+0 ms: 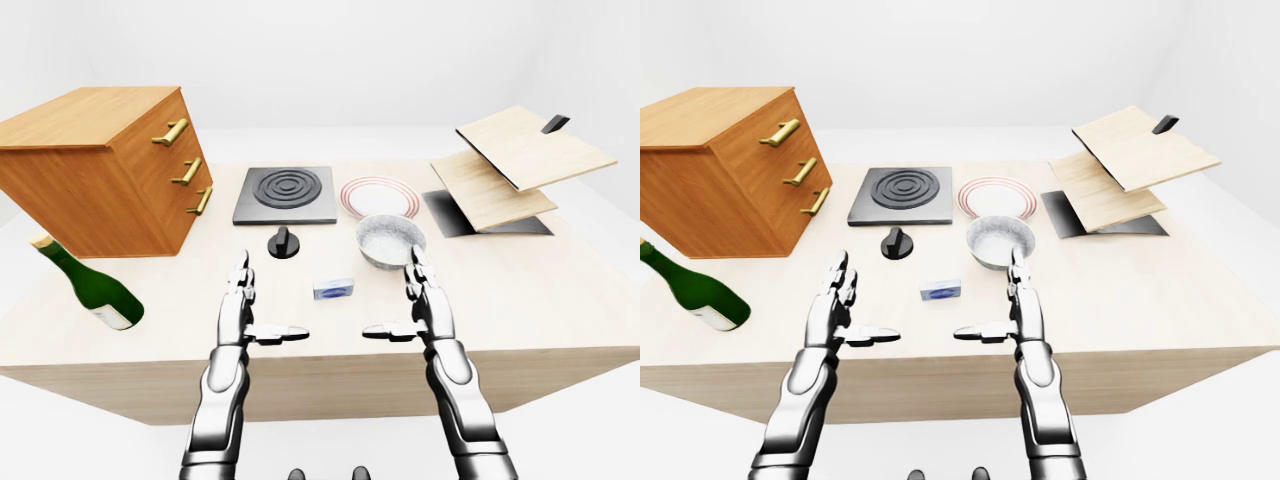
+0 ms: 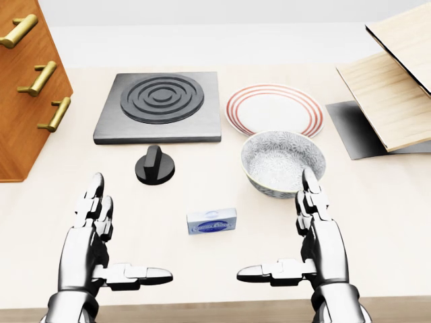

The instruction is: Pick up the cream cheese and put it in the bowl.

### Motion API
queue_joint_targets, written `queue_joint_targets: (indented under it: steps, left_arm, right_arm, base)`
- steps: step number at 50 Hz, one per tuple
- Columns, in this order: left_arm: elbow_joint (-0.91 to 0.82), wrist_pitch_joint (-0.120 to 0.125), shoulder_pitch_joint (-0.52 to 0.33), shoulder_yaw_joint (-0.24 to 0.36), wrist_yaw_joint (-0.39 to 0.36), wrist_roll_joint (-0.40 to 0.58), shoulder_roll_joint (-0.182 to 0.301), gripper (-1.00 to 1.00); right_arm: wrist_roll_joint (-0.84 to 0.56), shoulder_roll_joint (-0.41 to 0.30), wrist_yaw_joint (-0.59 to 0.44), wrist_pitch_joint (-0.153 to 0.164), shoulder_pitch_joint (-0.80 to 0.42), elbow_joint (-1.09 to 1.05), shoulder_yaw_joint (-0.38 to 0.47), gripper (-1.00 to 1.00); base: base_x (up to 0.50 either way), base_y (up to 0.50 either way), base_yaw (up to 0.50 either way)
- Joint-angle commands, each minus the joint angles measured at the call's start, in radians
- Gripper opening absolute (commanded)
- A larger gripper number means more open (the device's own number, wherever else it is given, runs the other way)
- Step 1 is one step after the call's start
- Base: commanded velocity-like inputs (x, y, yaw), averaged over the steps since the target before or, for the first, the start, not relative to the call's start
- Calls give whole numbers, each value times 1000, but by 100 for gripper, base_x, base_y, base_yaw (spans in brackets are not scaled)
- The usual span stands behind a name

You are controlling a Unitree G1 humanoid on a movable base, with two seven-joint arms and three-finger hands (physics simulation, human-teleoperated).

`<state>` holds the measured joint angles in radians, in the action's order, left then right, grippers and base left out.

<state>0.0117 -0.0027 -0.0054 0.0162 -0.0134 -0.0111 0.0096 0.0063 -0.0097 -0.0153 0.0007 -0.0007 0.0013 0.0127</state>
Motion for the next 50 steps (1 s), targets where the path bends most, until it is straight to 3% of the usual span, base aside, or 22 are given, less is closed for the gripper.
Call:
queue_joint_targets:
  steps: [1,12,21,30,34,35,37,42,45,50]
  left_arm:
    - [42,-3,-23,36,-25,-23,17,100]
    - [83,-21,-38,35,-25,-22,17,100]
    - [64,-7,-24,28,-33,-33,12,100]
    - [42,6,-15,29,-42,-45,12,100]
    - [43,4,-14,29,-44,-49,11,100]
    - [41,4,-12,27,-44,-49,10,100]
    - [37,4,-10,25,-45,-50,9,100]
    - [26,9,-10,25,-45,-51,9,100]
    - [56,-9,-23,28,-43,-42,13,100]
    - [65,-13,-31,27,-38,-32,14,100]
  right_arm:
    - [11,-13,-35,12,0,-1,22,100]
    - [31,-7,-42,25,1,-5,26,100]
    - [48,-6,-45,31,1,-7,25,100]
    - [13,-9,-11,17,1,-4,25,100]
    - [9,-12,-17,46,4,-14,22,100]
    - [22,-11,-34,29,1,-7,23,100]
    - [17,-11,-31,50,4,-15,23,100]
    - [21,-8,-32,20,1,-4,26,100]
    - [19,-9,-34,19,0,-4,25,100]
    - [22,-10,-38,18,0,-3,24,100]
  base:
    - [0,0,0]
    - [0,0,0]
    - [0,-48,0]
    - [0,-33,0]
    - [0,0,0]
    - [0,0,0]
    - [45,0,0]
    - [36,0,0]
    - [0,0,0]
    - [0,0,0]
